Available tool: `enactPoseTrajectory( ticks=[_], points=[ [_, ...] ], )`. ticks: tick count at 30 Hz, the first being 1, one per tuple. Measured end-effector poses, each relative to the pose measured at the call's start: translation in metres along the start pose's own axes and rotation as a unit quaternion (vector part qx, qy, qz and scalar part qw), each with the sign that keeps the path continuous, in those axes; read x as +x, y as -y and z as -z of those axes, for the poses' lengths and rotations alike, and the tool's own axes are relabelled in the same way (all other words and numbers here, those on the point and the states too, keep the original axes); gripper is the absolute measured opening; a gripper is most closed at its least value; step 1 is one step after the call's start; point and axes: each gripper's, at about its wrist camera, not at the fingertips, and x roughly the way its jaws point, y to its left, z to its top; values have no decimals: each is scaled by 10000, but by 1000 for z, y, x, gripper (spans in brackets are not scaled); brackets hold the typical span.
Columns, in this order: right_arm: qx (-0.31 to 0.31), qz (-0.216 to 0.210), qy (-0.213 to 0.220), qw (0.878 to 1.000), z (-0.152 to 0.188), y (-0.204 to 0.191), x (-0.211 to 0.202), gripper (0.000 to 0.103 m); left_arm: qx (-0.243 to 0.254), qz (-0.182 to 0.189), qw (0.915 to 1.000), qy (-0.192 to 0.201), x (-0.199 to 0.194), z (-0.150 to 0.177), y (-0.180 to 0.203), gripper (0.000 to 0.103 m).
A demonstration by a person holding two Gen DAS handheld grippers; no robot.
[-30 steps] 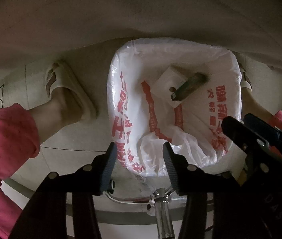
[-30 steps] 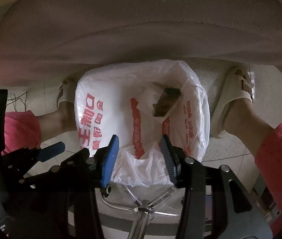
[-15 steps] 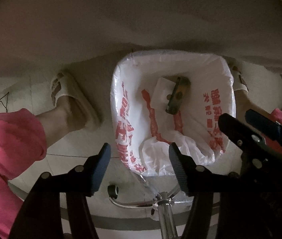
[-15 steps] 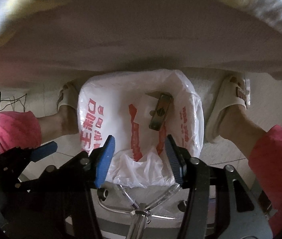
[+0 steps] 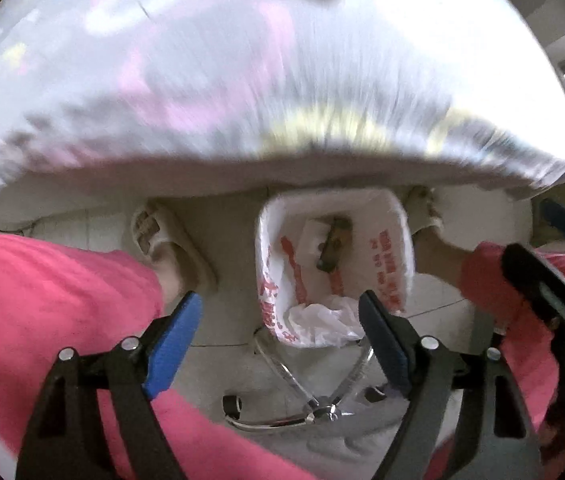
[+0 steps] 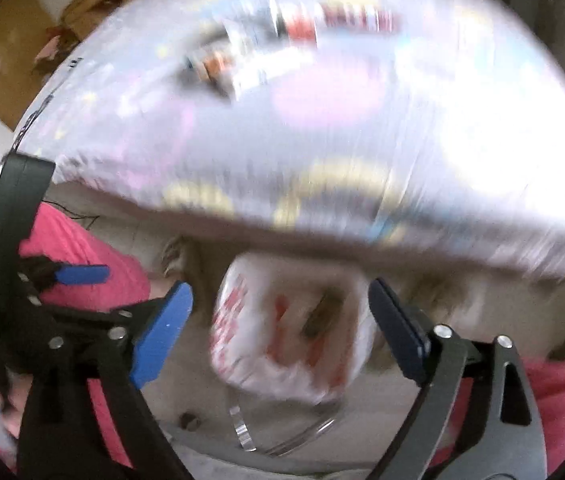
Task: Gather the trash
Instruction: 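Raise both open tools back over the bed, then grasp the blue-white milk carton with left tool while right tool grasps the red candy bar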
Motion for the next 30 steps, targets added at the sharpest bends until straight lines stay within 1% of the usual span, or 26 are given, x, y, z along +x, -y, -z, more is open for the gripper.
enactPoseTrajectory(
  ticks=[2, 4, 5, 7, 9, 11, 14, 15, 16, 17, 18, 21, 22, 24, 25, 26, 28, 30],
  points=[
    [-446, 194, 475, 9977, -12, -6, -30, 96, -21, -46, 9998, 177, -31, -11, -7, 84],
    [-842, 340, 790, 9927, -24, -9, -53, 96, -36, -95, 9991, 411, -64, -25, -15, 84],
    [-1055, 419, 865, 9898, -31, -10, -61, 96, -34, -114, 9987, 506, -75, -30, -18, 84],
    [-1390, 513, 877, 9851, -46, -8, -70, 96, 43, -136, 9974, 700, -104, -47, -21, 87],
    [-1671, 421, 800, 9818, -65, 0, -81, 96, 202, -164, 9966, 786, -133, -69, -22, 89],
    [-1781, 314, 873, 9796, -83, 10, -96, 96, 271, -285, 9955, 859, -153, -85, -21, 89],
    [-1894, 181, 1410, 9716, -113, 22, -131, 96, 386, -464, 9935, 961, -181, -113, -15, 89],
    [-1938, 121, 1636, 9672, -119, 23, -141, 96, 405, -499, 9932, 966, -186, -119, -14, 89],
    [-2107, 24, 2085, 9551, -128, 27, -156, 96, 405, -495, 9933, 961, -191, -129, -12, 89],
    [-2226, 24, 2251, 9486, -133, 29, -163, 96, 393, -447, 9937, 945, -196, -139, -10, 89],
    [-2369, 64, 2324, 9433, -141, 29, -168, 96, 388, -410, 9940, 937, -197, -145, -7, 89],
    [-2961, 100, 2064, 9325, -167, 26, -170, 96, 472, -295, 9945, 887, -205, -169, 1, 89],
    [-3149, -14, 2003, 9278, -177, 29, -171, 96, 503, -268, 9944, 888, -206, -178, 5, 89],
    [-3302, -253, 1795, 9264, -190, 32, -168, 96, 506, -190, 9946, 882, -206, -195, 10, 89],
    [-3399, -399, 1606, 9258, -199, 35, -165, 96, 476, -155, 9951, 851, -204, -201, 11, 89],
    [-3527, -449, 1508, 9224, -208, 37, -161, 96, 418, -91, 9959, 801, -202, -211, 13, 89],
    [-3771, -484, 1454, 9134, -219, 39, -155, 96, 323, 20, 9971, 685, -196, -229, 13, 89],
    [-3873, -612, 1339, 9101, -235, 46, -146, 96, 279, -19, 9975, 647, -190, -242, 15, 89]
  ],
)
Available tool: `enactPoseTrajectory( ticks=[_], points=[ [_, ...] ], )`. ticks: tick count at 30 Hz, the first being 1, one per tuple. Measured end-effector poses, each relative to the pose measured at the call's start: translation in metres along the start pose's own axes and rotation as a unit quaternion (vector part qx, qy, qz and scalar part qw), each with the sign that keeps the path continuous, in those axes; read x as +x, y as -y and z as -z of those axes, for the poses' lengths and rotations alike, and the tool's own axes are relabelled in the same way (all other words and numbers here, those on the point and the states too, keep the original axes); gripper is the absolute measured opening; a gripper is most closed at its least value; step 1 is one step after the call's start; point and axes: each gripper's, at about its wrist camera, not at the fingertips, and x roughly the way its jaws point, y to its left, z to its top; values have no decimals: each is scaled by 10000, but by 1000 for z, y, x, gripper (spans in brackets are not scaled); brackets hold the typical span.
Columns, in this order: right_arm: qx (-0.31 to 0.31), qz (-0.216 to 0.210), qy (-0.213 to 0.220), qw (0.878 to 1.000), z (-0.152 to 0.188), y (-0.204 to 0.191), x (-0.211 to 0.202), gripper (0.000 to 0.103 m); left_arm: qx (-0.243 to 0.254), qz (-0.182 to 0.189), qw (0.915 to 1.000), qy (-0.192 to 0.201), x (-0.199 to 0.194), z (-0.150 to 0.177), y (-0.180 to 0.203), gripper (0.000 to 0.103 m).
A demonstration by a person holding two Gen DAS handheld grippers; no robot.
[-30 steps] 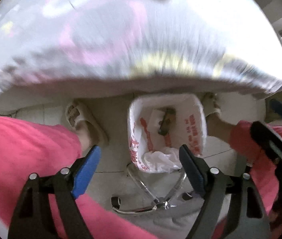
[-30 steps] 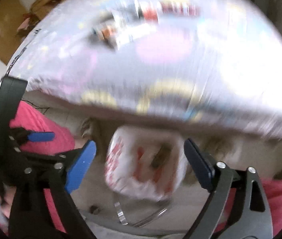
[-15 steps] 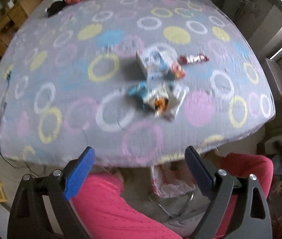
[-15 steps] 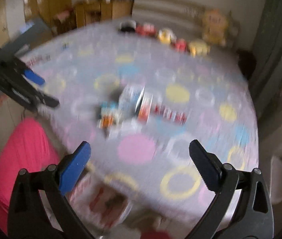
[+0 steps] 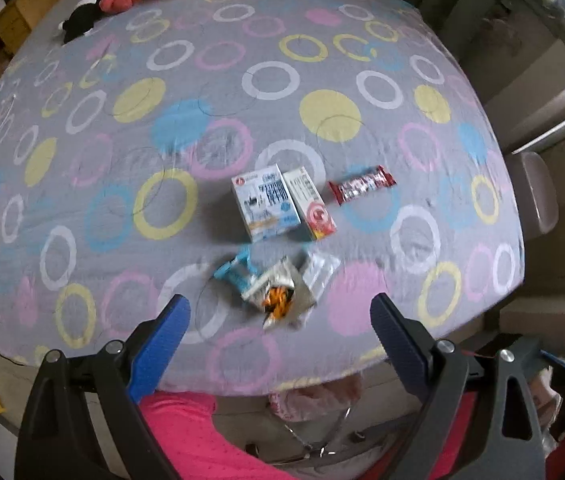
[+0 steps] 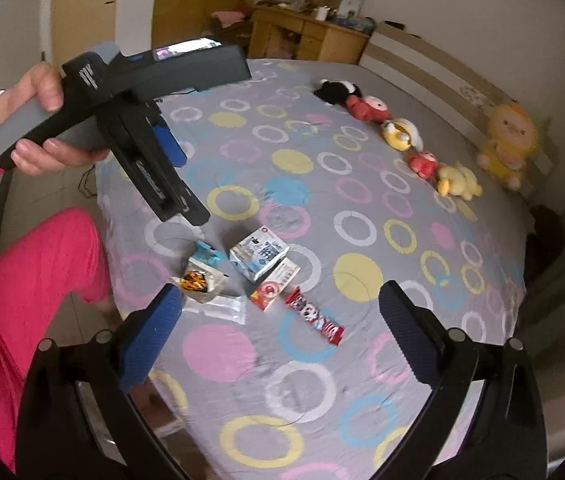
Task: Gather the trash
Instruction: 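Grasp the blue-white milk carton with left tool while right tool grasps the red candy bar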
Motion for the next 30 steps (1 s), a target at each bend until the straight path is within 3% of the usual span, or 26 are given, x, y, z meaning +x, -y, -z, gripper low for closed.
enactPoseTrajectory(
  ticks=[2, 7, 11, 22, 30],
  points=[
    [14, -228, -110, 9997, -1, 15, 11, 96, -17, -62, 10000, -76, 13, -13, 2, 89],
    [-166, -198, -402, 9989, 2, 46, 44, 96, -69, -165, 9994, -308, 52, -34, 3, 89],
    [-262, -425, -673, 9965, 12, 64, 81, 96, -150, -170, 9988, -430, 79, -45, -1, 89],
    [-741, -848, -1543, 9816, 53, 64, 183, 96, -327, -252, 9969, -677, 142, -70, -10, 89],
    [-896, -1039, -1930, 9716, 70, 63, 243, 96, -526, -190, 9948, -853, 173, -79, -20, 89]
  ],
)
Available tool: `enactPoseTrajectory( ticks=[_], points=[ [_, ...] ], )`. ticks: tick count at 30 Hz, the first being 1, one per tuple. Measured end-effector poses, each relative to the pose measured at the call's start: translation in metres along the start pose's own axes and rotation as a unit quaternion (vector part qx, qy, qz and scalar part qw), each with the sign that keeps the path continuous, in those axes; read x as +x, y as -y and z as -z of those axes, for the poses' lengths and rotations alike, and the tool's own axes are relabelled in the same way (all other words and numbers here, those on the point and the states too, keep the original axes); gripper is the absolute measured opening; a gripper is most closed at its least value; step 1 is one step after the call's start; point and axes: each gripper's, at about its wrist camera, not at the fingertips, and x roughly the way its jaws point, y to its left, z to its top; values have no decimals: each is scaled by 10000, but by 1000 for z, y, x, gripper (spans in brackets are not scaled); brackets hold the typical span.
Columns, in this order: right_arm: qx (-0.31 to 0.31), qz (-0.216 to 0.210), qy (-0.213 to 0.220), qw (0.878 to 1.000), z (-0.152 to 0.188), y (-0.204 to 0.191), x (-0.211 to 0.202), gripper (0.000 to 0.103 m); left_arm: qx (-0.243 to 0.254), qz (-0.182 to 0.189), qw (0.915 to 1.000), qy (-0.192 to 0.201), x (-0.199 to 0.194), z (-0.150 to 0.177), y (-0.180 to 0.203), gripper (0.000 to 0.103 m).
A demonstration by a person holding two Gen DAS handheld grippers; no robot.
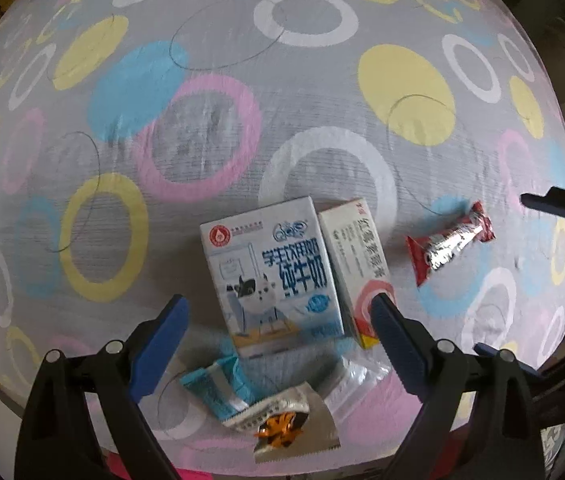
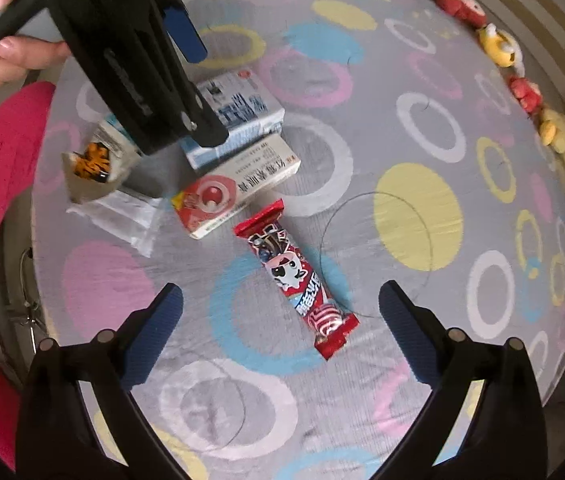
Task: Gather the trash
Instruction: 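Grasp the blue-white milk carton with left tool while right tool grasps the red candy bar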
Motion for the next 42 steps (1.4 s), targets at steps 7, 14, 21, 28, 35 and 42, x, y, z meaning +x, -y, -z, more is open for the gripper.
enactPoseTrajectory(
  ticks=[7, 14, 21, 28, 35, 42],
  points=[
    [-25, -48, -88, 9999, -2, 7, 27, 93, -178, 133, 9997, 67, 9, -6, -17, 89],
    [-143, 64, -230, 9996, -9, 8, 49, 82, -227, 105, 9997, -37, 27, -9, -25, 88],
    [5, 38, -287, 9996, -17, 14, 66, 68, -197, 179, 9996, -118, 41, -13, -27, 70],
    [345, -187, -289, 9988, -23, 16, 65, 33, -250, 322, 9991, -103, 46, -12, -32, 68],
    [1013, 36, -332, 9943, -13, 13, 52, 20, -301, 243, 9992, 79, 30, -2, -35, 67],
    [1888, 924, 252, 9773, 12, -19, -9, 17, -153, 111, 9979, 621, -29, 20, -41, 67]
  ],
)
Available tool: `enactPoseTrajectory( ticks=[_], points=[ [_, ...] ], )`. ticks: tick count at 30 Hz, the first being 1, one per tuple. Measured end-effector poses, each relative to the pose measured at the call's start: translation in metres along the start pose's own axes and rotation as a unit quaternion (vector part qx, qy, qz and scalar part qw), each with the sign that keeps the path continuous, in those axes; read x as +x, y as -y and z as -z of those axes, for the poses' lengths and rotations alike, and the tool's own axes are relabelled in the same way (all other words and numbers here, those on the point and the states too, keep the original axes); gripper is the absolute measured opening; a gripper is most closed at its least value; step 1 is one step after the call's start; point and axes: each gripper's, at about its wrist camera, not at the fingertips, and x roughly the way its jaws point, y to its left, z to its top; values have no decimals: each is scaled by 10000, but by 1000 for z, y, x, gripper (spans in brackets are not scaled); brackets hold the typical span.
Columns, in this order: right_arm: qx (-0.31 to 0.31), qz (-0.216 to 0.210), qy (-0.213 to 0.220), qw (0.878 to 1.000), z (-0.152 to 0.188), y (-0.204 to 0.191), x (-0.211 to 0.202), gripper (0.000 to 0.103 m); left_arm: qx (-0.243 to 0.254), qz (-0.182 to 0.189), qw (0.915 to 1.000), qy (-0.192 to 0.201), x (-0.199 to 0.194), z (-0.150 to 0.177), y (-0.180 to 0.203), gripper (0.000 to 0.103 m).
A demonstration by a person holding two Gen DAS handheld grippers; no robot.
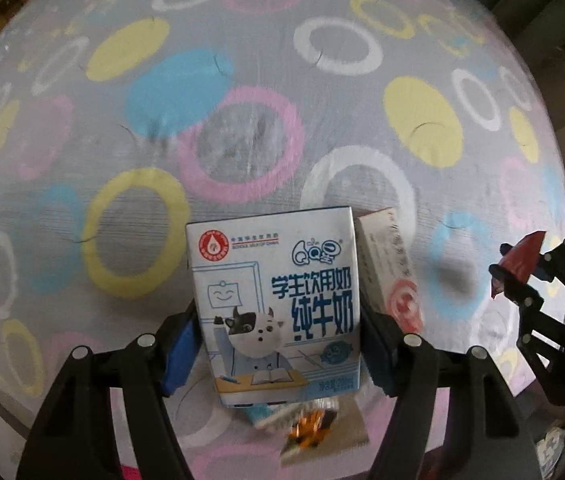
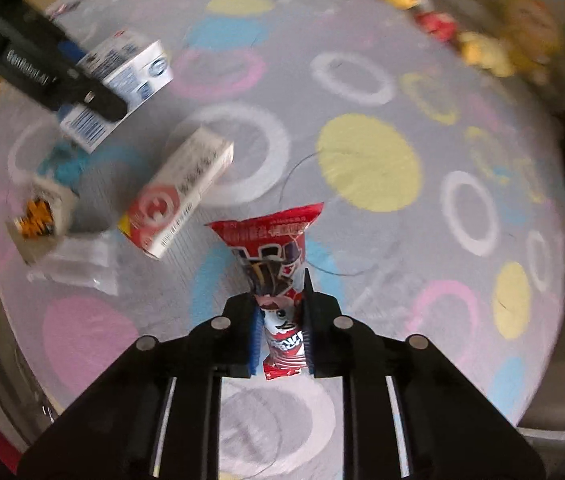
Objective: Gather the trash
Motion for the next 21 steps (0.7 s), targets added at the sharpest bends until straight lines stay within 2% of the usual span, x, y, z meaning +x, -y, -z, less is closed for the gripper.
enactPoseTrajectory(
  ticks=[6, 10, 13, 21],
  points=[
    [669, 111, 624, 9957, 15, -25, -77, 17, 263, -21, 9985, 481, -65, 32, 15, 67],
    [1142, 200, 1030, 9879, 23, -50, -137, 17, 513, -20, 9957, 776, -97, 70, 24, 67],
    [1263, 353, 1231, 9837, 34, -70, -173, 17, 692, -8, 9928, 979, -121, 104, 32, 67],
    [1563, 533, 1524, 9744, 73, -122, -230, 17, 1013, -34, 9858, 1339, -158, 180, 44, 67]
  ],
)
